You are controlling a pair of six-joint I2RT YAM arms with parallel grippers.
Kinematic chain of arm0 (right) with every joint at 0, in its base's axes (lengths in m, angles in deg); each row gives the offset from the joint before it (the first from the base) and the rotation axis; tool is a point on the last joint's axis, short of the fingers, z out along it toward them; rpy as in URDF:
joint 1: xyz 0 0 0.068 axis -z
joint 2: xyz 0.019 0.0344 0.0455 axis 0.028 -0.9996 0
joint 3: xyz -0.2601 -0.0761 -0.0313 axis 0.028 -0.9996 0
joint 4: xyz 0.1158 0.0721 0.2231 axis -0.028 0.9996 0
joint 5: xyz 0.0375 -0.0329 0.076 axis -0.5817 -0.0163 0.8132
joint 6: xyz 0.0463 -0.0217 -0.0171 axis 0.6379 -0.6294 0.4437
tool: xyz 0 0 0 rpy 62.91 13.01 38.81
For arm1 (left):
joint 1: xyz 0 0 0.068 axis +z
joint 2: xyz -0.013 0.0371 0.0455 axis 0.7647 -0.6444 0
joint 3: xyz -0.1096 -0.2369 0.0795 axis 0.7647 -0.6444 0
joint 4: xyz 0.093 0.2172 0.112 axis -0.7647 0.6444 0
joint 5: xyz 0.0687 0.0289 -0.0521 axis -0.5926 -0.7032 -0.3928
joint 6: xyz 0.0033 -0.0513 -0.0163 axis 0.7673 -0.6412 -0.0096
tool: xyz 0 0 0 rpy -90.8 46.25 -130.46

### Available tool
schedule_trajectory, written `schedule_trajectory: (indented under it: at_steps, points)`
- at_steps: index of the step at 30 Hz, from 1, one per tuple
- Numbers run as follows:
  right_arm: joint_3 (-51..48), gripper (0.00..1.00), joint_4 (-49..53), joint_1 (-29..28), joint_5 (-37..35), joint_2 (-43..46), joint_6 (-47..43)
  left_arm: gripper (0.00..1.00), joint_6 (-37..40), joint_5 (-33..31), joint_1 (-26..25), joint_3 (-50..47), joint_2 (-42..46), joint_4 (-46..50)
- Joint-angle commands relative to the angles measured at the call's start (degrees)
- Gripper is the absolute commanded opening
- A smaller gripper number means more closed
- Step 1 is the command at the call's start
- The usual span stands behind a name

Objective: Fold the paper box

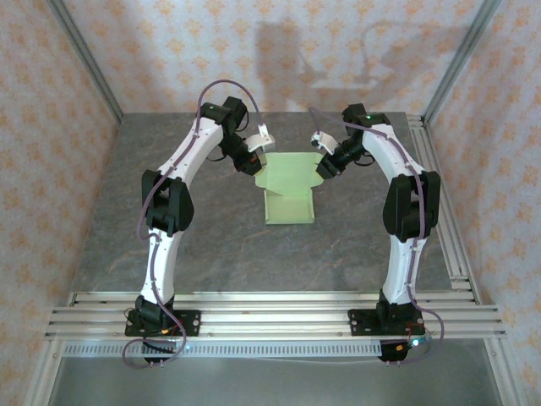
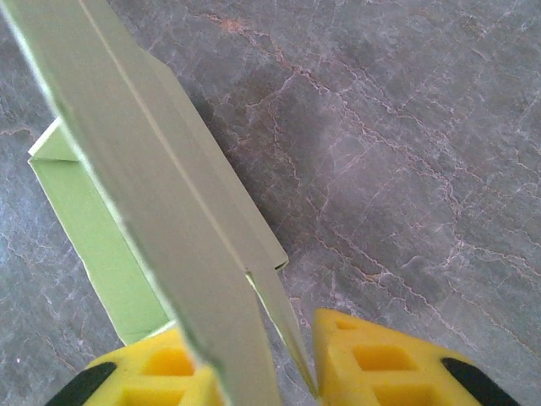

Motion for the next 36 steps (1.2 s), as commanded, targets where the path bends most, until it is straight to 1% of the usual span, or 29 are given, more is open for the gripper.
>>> schedule_trajectory:
  at_steps: [1, 3, 4, 7, 13, 16, 18, 20, 22, 23, 24, 25, 26, 36]
  points:
    - [1.76, 0.24, 2.10, -0.07, 0.61, 2.42, -1.32, 0.00, 1.33, 0.45, 0.89, 1.33, -1.12, 2.53]
    - [1.78, 0.17, 2.13, -0.06, 0.81, 2.33, -1.37, 0.00, 1.46, 0.61, 0.89, 1.24, -1.09, 2.74]
    - [1.81, 0.17, 2.21, -0.06, 1.02, 2.29, -1.39, 0.00, 1.53, 0.63, 0.89, 1.24, -1.15, 2.83]
    - [2.03, 0.20, 2.52, -0.06, 1.76, 2.20, -1.44, 0.00, 1.55, 0.37, 0.89, 1.24, -1.20, 2.77]
    - [2.97, 0.19, 2.71, -0.11, 2.64, 1.63, 0.21, 0.00, 1.32, 0.53, 0.89, 1.32, -1.29, 2.52]
    - [3.78, 0.20, 3.09, -0.29, 2.81, 0.93, 1.10, 0.00, 1.13, 0.63, 0.88, 1.33, -1.28, 2.46]
    - [4.29, 0.17, 3.85, -0.28, 2.99, 0.46, 0.88, 0.00, 1.07, 0.64, 0.89, 1.33, -1.29, 2.45]
    - [4.27, 0.08, 4.14, -0.32, 2.56, 0.26, 0.62, 0.00, 1.09, 0.55, 0.89, 1.32, -1.29, 2.50]
    - [4.13, 0.07, 4.52, -0.31, 2.12, 0.26, 0.21, 0.00, 1.17, 0.45, 0.89, 1.33, -1.21, 2.71]
    - [4.07, 0.07, 4.67, -0.33, 2.11, 0.33, 0.15, 0.00, 1.22, 0.54, 0.89, 1.33, -1.20, 2.73]
    - [3.88, 0.11, 4.77, -0.33, 2.18, 0.35, -0.06, 0.00, 1.22, 0.62, 0.89, 1.33, -1.13, 2.71]
    - [3.81, 0.16, 4.74, -0.32, 2.20, 0.44, -0.43, 0.00, 1.17, 0.71, 0.89, 1.29, -1.13, 2.67]
    - [3.49, 0.19, 4.32, -0.33, 2.27, 0.56, -0.23, 0.00, 1.16, 0.80, 0.89, 1.33, -1.13, 2.75]
    - [3.63, 0.21, 3.71, -0.32, 2.54, -0.94, -0.04, 0.00, 1.17, 0.81, 0.89, 1.33, -1.07, 2.84]
